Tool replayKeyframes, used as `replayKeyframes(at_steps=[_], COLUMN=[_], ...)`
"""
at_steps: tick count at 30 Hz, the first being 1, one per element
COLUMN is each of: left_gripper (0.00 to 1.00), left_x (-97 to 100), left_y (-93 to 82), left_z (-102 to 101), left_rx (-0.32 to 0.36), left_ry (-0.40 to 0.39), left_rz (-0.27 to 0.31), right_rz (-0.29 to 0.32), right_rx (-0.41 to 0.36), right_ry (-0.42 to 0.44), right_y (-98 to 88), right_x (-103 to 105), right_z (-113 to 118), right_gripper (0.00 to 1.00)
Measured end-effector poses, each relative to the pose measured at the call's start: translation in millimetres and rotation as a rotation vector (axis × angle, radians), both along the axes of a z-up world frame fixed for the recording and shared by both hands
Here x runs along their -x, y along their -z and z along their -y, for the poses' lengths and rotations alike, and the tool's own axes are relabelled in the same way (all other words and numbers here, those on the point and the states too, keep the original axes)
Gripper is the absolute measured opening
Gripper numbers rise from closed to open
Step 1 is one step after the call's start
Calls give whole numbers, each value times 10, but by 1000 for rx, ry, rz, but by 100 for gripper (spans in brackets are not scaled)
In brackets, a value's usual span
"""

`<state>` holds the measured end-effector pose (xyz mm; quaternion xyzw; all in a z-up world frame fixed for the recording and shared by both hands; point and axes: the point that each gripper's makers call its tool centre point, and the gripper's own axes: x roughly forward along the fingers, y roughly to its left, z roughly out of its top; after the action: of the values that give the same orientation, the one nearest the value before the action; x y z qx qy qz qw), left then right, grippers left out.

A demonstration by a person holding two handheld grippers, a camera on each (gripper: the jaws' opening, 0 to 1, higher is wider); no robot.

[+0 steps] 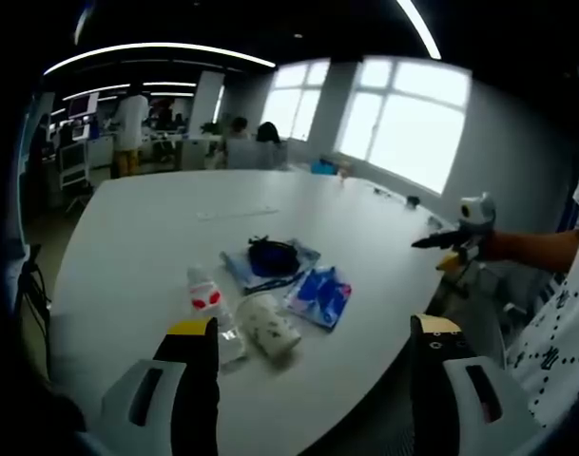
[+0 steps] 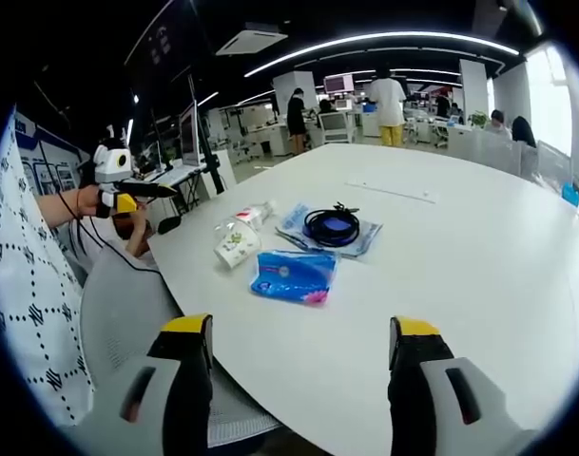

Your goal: Arrange the tabletop items into an orderly group along one side of the table until the central work area is clear of visible clutter.

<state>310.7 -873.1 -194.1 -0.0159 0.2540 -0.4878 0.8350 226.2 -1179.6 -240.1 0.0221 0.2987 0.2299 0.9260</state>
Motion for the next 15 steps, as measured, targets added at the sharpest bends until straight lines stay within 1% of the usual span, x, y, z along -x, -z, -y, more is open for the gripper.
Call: replayKeyframes(at_steps=[7, 15], left_gripper=[79, 78], left_x=[-39, -72], left_y=[-14, -54], left_z=[27, 118], left_rx=[-1, 7], left_ry=[-9, -1], left_rz=[6, 15], right_rz=[4, 7], right_rx=[-4, -6], right_ry=[-4, -12], right_y=[0, -20], right_x=[-14, -36], right_z=[-47, -120], right_gripper=[73, 72])
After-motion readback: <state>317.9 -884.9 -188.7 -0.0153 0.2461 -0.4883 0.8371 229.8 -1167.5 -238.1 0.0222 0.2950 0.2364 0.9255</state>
